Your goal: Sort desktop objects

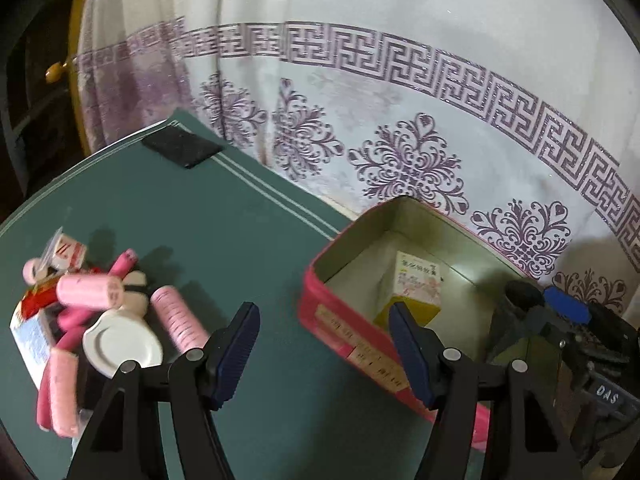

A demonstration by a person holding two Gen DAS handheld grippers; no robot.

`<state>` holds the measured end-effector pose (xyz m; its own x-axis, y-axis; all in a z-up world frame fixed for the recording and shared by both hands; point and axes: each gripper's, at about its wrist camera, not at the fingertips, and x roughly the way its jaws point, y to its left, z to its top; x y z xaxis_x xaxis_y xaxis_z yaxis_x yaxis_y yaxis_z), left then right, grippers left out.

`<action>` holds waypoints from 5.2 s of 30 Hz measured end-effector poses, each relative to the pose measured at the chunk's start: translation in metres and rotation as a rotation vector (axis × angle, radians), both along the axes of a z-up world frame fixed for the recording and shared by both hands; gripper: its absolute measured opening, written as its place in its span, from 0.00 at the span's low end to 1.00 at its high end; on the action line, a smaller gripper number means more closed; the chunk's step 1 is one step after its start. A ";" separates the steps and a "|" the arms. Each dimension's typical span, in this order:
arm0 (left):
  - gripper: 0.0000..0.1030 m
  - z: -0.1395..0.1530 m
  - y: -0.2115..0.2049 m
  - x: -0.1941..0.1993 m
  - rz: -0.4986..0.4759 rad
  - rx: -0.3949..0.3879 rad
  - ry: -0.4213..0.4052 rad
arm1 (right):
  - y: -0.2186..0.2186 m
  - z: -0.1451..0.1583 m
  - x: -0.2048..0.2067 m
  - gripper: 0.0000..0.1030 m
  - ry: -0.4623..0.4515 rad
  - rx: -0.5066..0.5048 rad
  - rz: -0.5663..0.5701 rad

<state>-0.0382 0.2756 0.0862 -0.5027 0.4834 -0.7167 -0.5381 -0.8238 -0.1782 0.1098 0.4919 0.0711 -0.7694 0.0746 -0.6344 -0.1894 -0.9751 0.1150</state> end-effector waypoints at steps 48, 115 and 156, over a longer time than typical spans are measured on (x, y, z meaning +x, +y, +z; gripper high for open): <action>0.64 -0.069 -0.216 0.036 0.352 -0.113 -0.086 | -0.177 -0.027 -0.034 0.65 -0.098 -0.059 0.358; 0.23 -0.053 -0.221 0.065 0.342 -0.055 -0.005 | -0.232 -0.014 -0.109 0.67 -0.006 0.040 0.406; 0.71 -0.040 -0.139 0.059 0.160 -0.141 0.097 | -0.038 0.021 -0.005 0.68 0.124 -0.068 0.007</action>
<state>0.0209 0.1370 0.0463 -0.6344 0.2907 -0.7163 -0.4076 -0.9131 -0.0096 0.1047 0.4543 0.0924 -0.8425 0.0289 -0.5380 -0.1626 -0.9657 0.2027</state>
